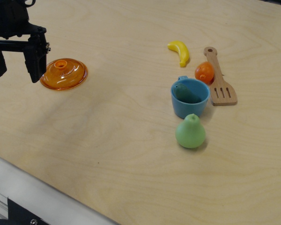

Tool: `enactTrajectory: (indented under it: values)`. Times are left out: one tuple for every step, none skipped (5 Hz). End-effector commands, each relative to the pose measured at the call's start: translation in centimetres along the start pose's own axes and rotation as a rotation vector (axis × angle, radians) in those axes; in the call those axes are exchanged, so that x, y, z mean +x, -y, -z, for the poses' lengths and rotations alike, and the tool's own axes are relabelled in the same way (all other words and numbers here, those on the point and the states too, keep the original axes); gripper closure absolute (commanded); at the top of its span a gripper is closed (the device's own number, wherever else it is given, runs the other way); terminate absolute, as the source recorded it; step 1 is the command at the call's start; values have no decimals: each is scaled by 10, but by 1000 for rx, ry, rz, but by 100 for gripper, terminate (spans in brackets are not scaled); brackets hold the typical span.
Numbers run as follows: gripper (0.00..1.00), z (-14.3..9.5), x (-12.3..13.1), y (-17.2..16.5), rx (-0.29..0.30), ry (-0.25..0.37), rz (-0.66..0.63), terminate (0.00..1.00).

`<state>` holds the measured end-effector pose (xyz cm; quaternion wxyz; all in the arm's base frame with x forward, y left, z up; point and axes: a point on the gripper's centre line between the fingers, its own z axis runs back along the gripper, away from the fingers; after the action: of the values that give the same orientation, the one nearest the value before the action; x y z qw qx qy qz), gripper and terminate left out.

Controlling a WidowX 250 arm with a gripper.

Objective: Take cucumber out of cup

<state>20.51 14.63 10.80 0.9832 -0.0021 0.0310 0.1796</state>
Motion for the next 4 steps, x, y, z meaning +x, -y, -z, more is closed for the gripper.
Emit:
enactTrajectory:
  values:
    - [0,0,0,0,0,0,0,0]
    - [0,-8,24,18,46,42,225,0]
    - [0,-16,46,49,69,69,474,0]
    - [0,-21,56,94,93,96,667,0]
